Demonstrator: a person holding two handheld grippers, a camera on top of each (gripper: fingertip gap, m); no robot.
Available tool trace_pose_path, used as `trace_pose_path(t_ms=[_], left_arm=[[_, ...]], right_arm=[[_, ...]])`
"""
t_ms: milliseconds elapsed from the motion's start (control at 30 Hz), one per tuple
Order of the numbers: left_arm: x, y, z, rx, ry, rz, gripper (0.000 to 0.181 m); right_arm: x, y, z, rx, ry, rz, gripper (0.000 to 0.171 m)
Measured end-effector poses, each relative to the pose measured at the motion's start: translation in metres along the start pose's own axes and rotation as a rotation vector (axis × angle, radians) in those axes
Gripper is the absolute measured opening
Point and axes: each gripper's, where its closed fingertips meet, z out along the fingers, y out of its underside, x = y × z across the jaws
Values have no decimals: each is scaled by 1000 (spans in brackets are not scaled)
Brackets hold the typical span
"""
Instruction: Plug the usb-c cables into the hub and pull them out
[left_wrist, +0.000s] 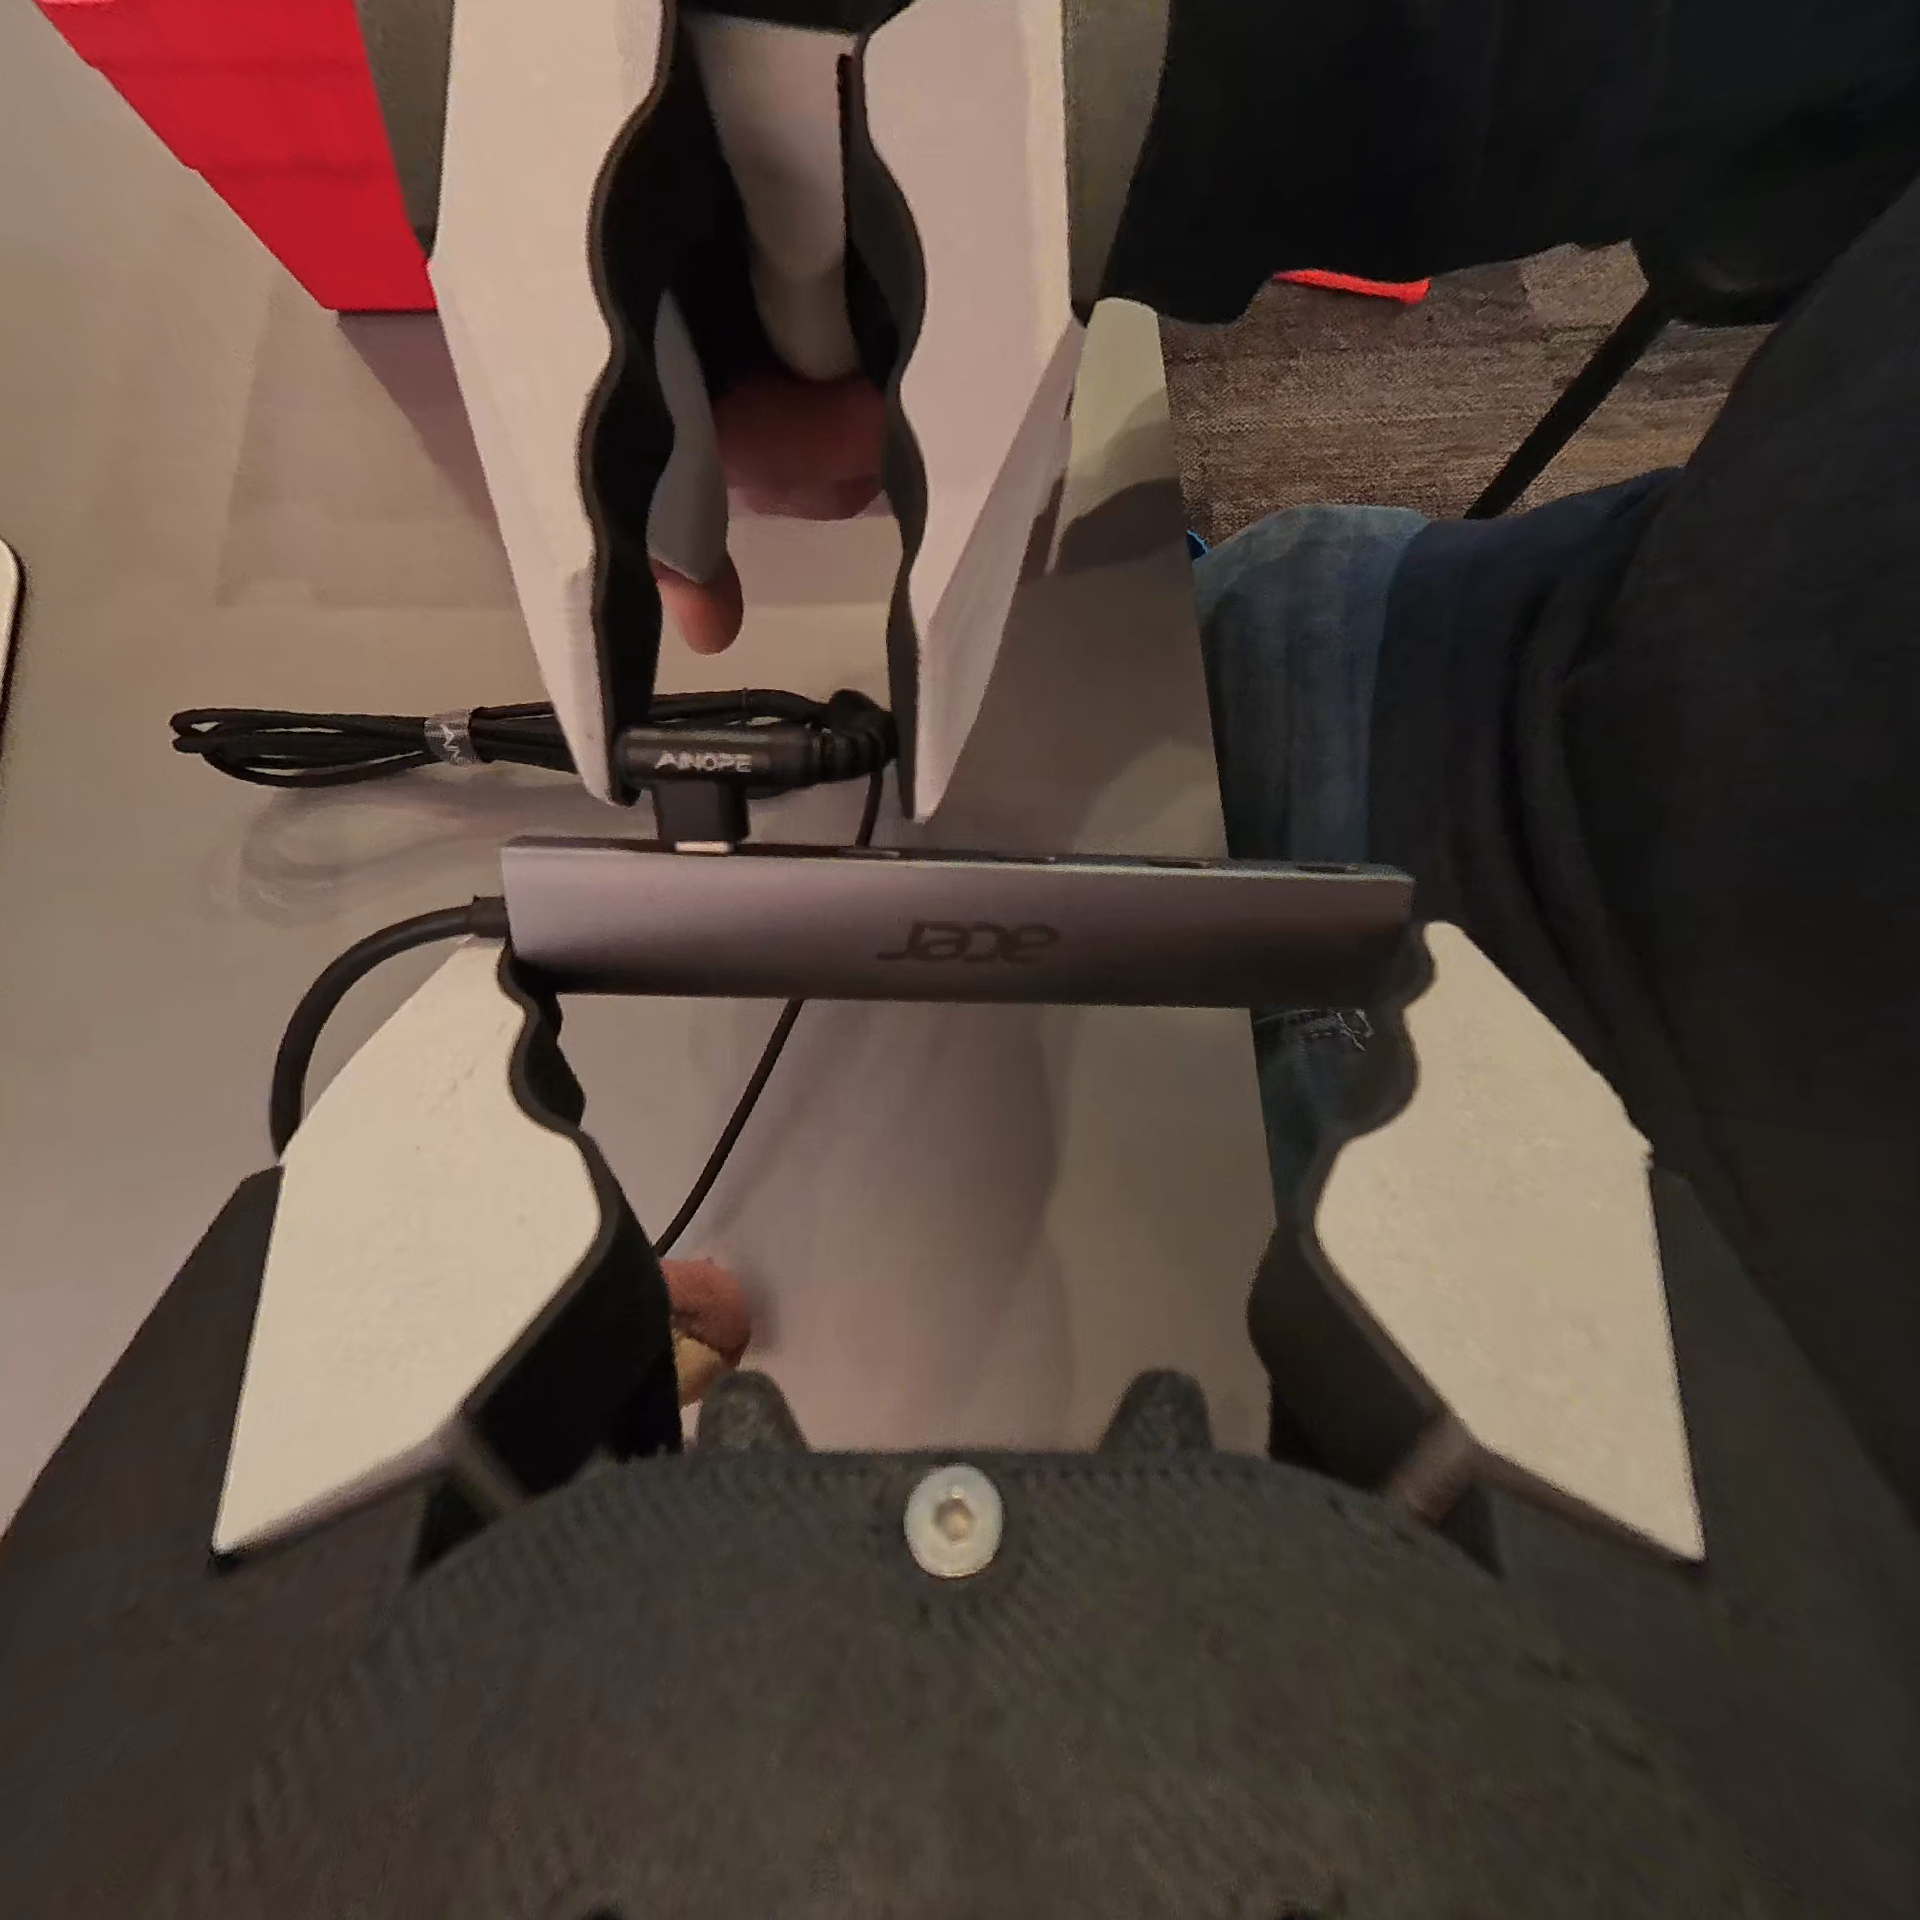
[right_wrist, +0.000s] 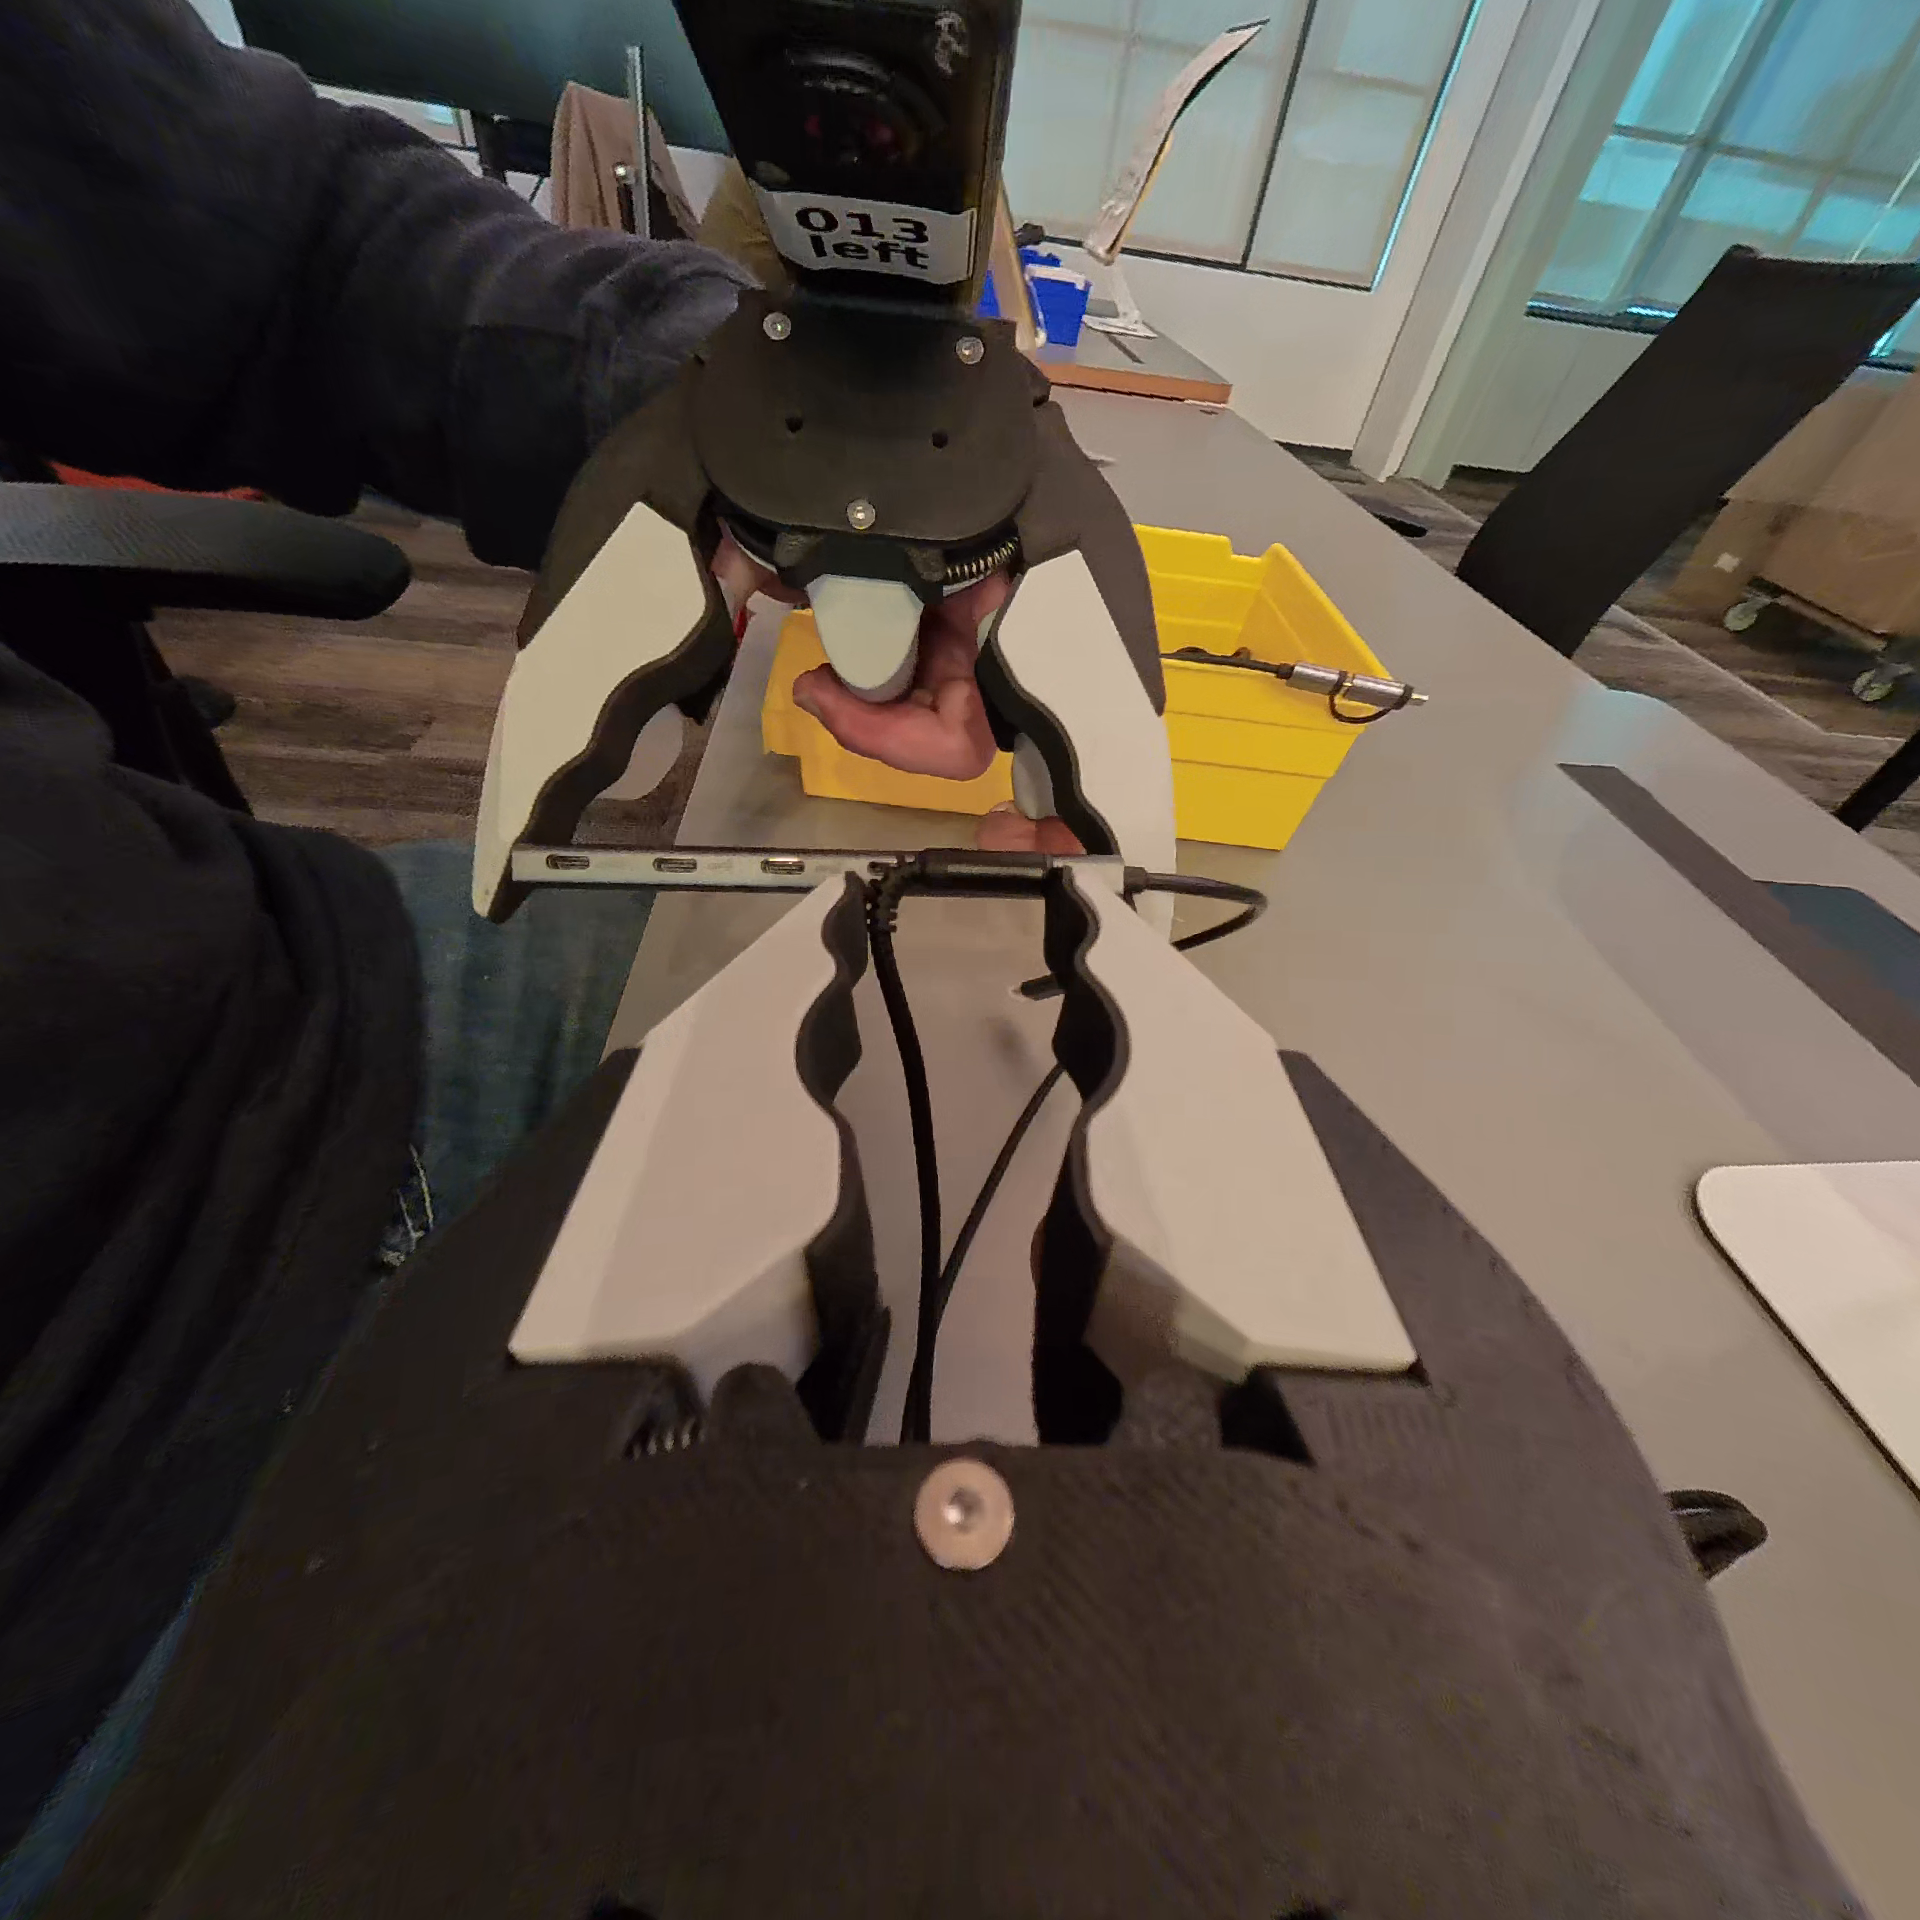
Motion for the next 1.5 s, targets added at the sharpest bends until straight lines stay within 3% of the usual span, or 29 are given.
trace_pose_path(t_ms=[400,700,967,1233,1500], left_arm=[[0,0,-4,15,26,-28,143],[0,3,-4,-25,-16,57,143],[-3,-1,-8,17,-2,23,143],[-3,3,-8,-39,-30,43,143],[-2,4,-8,-78,-39,56,143]], right_arm=[[3,0,3,-102,109,-200,32],[-1,-3,2,-13,-6,-15,31],[3,-7,4,-60,109,-169,31],[0,-4,7,-78,59,-122,37],[-1,-2,8,-102,43,-131,33]])
